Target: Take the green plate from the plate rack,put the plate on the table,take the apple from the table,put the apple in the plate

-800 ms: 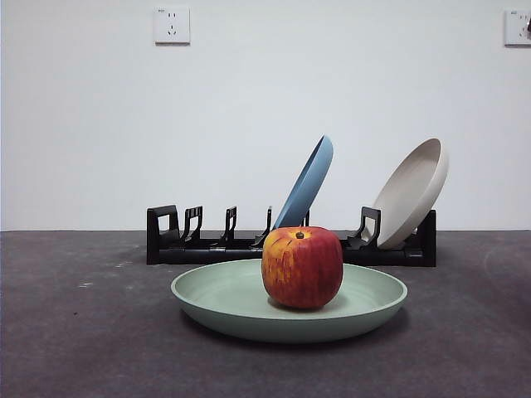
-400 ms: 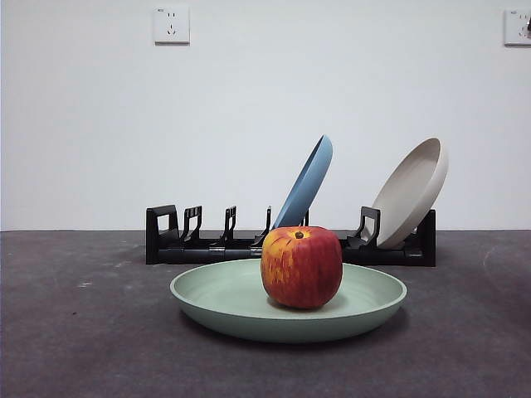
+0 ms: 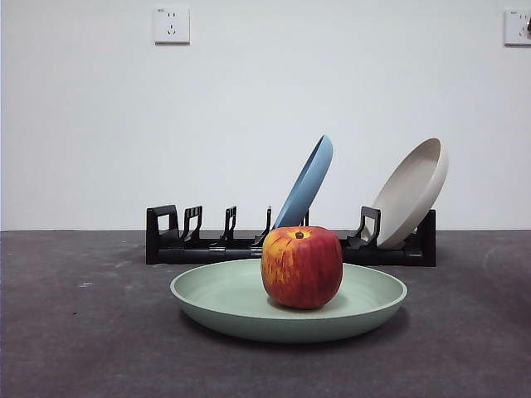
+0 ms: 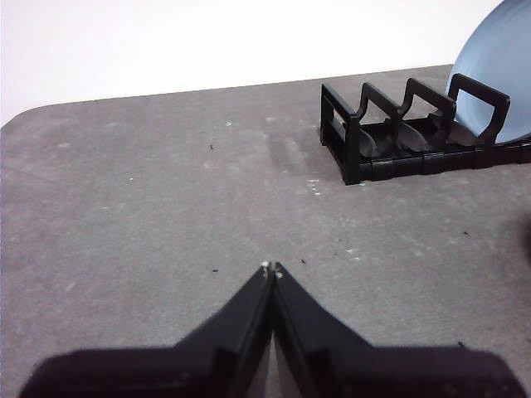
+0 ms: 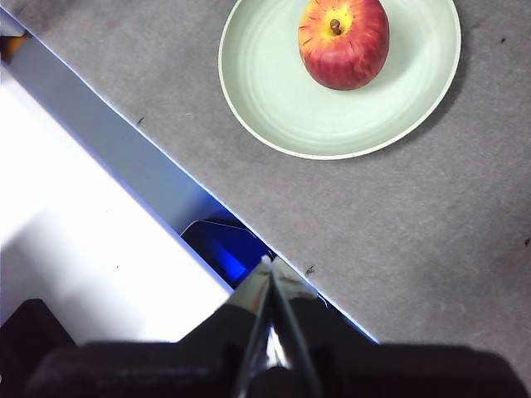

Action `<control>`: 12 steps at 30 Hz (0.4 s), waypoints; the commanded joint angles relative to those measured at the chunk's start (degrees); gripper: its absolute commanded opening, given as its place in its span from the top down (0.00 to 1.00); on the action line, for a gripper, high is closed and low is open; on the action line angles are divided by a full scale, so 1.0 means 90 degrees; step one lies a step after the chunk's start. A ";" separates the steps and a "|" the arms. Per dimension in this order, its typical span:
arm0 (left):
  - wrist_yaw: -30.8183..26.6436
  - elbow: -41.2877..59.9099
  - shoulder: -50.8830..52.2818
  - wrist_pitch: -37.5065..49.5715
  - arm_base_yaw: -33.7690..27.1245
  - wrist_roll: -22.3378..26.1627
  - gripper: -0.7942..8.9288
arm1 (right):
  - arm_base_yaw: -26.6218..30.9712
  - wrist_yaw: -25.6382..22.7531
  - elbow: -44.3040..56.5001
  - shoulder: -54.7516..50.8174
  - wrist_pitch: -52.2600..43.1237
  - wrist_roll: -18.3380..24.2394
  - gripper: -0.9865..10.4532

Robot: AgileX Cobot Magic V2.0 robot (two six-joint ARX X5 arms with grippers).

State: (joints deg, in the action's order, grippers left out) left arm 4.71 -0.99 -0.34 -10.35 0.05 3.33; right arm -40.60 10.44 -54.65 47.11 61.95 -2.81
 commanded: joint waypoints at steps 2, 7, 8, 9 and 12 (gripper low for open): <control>-0.0005 0.0085 0.0024 0.0007 -0.0017 -0.0066 0.92 | -0.0012 -0.0007 0.0005 -0.0005 -0.0010 -0.0029 0.91; -0.0005 0.0085 0.0022 0.0007 -0.0017 -0.0066 0.92 | 0.0403 -0.0219 0.0012 -0.0202 -0.0617 0.0760 0.91; -0.0005 0.0085 0.0022 0.0007 -0.0017 -0.0066 0.92 | 0.0636 -0.0126 0.0027 -0.0299 -0.0998 0.0857 0.91; -0.0007 0.0085 0.0022 0.0007 -0.0017 -0.0066 0.92 | 0.0906 0.0073 0.0070 -0.0408 -0.1433 0.0869 0.91; -0.0002 0.0085 0.0022 0.0007 -0.0017 -0.0066 0.92 | 0.1792 0.1081 0.0398 -0.0831 -0.2586 0.0860 0.91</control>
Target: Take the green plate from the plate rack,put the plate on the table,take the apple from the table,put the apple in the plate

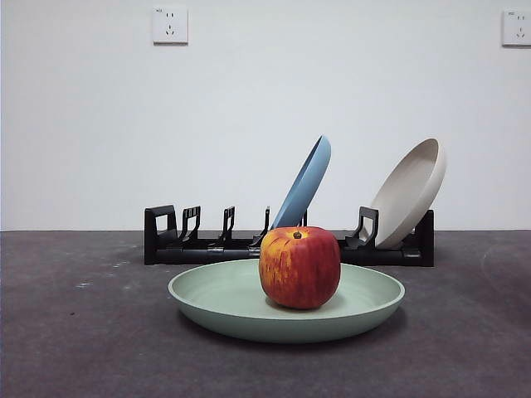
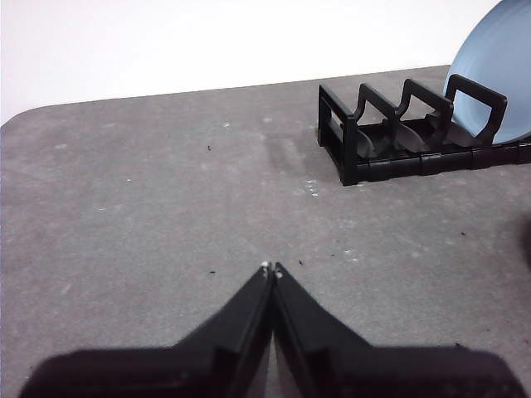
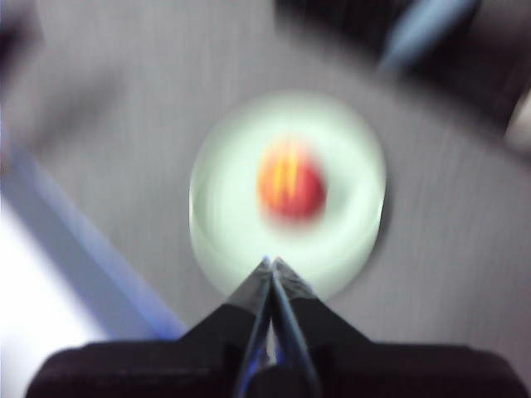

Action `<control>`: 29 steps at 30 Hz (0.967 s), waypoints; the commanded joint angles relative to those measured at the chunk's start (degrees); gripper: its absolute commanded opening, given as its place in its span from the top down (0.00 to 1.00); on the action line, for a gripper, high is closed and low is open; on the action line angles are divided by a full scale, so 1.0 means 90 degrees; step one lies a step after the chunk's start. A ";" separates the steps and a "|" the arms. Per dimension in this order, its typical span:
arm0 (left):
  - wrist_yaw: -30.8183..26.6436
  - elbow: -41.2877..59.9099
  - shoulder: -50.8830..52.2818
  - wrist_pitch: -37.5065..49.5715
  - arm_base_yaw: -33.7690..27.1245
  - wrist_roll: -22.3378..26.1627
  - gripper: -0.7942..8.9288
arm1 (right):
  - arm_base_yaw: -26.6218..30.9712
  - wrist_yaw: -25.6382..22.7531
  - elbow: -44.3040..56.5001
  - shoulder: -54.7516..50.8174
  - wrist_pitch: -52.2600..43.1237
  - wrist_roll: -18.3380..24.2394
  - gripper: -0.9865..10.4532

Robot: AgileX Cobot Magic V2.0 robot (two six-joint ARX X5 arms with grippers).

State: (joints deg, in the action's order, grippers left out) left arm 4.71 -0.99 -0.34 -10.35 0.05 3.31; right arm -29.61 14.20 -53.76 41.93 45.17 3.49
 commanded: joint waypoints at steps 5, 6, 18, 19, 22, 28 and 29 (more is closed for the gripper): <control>-0.0005 0.0085 0.0022 0.0007 -0.0017 -0.0063 0.92 | 0.1824 0.0901 0.1355 -0.1071 -0.1911 0.0170 0.91; -0.0005 0.0085 0.0022 0.0007 -0.0017 -0.0063 0.92 | 0.2028 0.0908 0.1666 -0.1270 -0.2186 0.0168 0.91; -0.0005 0.0085 0.0022 0.0007 -0.0017 -0.0063 0.92 | 0.2834 -0.0097 0.4974 -0.3633 -0.4194 -0.0437 0.91; -0.0005 0.0085 0.0022 0.0007 -0.0017 -0.0063 0.92 | 0.2834 -0.0155 0.5119 -0.3759 -0.4194 -0.0500 0.91; -0.0005 0.0085 0.0022 0.0007 -0.0017 -0.0063 0.92 | 0.2834 -0.0114 0.5489 -0.4063 -0.4192 -0.0580 0.91; -0.0002 0.0085 0.0022 0.0007 -0.0017 -0.0063 0.92 | 0.2834 -0.0117 0.5795 -0.4432 -0.3956 -0.0622 0.91; -0.0005 0.0085 0.0022 0.0007 -0.0017 -0.0063 0.92 | 0.2834 -0.0117 0.5829 -0.4478 -0.3934 -0.0622 0.91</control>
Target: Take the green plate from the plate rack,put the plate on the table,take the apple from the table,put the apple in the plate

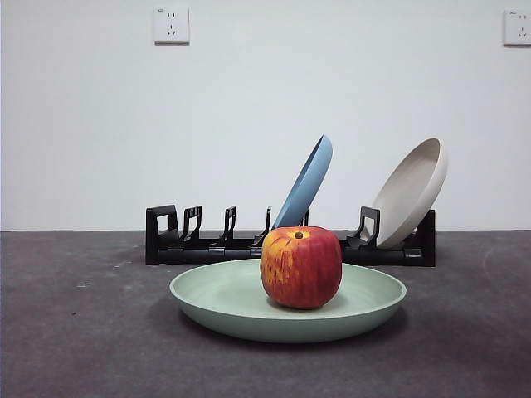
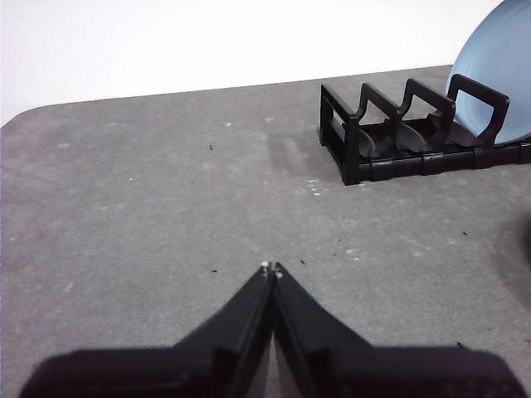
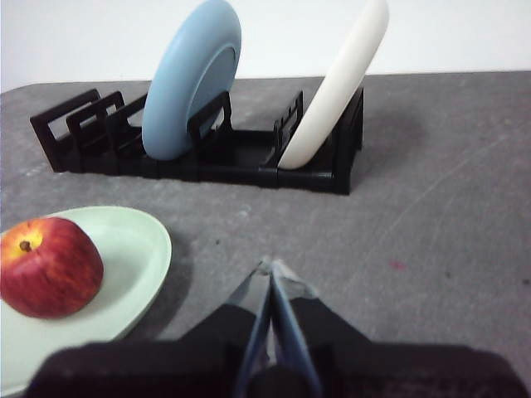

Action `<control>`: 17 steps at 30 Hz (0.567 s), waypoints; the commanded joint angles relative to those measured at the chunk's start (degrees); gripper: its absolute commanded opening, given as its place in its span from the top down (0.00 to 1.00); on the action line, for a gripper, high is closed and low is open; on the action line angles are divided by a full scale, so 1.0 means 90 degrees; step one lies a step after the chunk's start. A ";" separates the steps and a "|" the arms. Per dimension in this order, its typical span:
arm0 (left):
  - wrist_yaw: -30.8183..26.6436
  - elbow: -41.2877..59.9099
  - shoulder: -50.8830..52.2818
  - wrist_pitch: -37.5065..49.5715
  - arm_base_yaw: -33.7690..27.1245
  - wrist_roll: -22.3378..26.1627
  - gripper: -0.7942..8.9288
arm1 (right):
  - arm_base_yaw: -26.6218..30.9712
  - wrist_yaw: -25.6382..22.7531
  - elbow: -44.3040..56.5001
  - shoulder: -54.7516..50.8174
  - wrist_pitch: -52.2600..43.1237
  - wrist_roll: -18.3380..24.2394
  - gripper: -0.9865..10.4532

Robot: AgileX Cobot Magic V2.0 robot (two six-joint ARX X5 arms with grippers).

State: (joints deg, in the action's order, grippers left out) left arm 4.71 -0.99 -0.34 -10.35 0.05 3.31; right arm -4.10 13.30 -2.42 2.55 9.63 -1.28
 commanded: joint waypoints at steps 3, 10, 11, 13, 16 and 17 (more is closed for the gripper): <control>-0.0005 0.0085 0.0022 0.0007 -0.0017 -0.0063 0.92 | -0.0002 -0.0015 0.0211 -0.0250 0.0066 -0.0100 0.91; -0.0005 0.0085 0.0022 0.0007 -0.0017 -0.0063 0.92 | -0.0002 -0.0017 0.0214 -0.0277 0.0053 -0.0104 0.91; -0.0005 0.0085 0.0022 0.0007 -0.0017 -0.0063 0.92 | -0.0007 -0.0017 0.0214 -0.0277 0.0051 -0.0180 0.91; -0.0005 0.0085 0.0022 0.0007 -0.0017 -0.0063 0.92 | -0.0007 -0.0019 0.0214 -0.0277 0.0034 -0.0199 0.91; -0.0005 0.0085 0.0022 0.0010 -0.0017 -0.0063 0.92 | -0.0007 -0.0019 0.0211 -0.0277 0.0034 -0.0199 0.91; -0.0005 0.0085 0.0022 0.0007 -0.0017 -0.0063 0.92 | -0.0007 -0.0019 0.0211 -0.0267 0.0034 -0.0199 0.91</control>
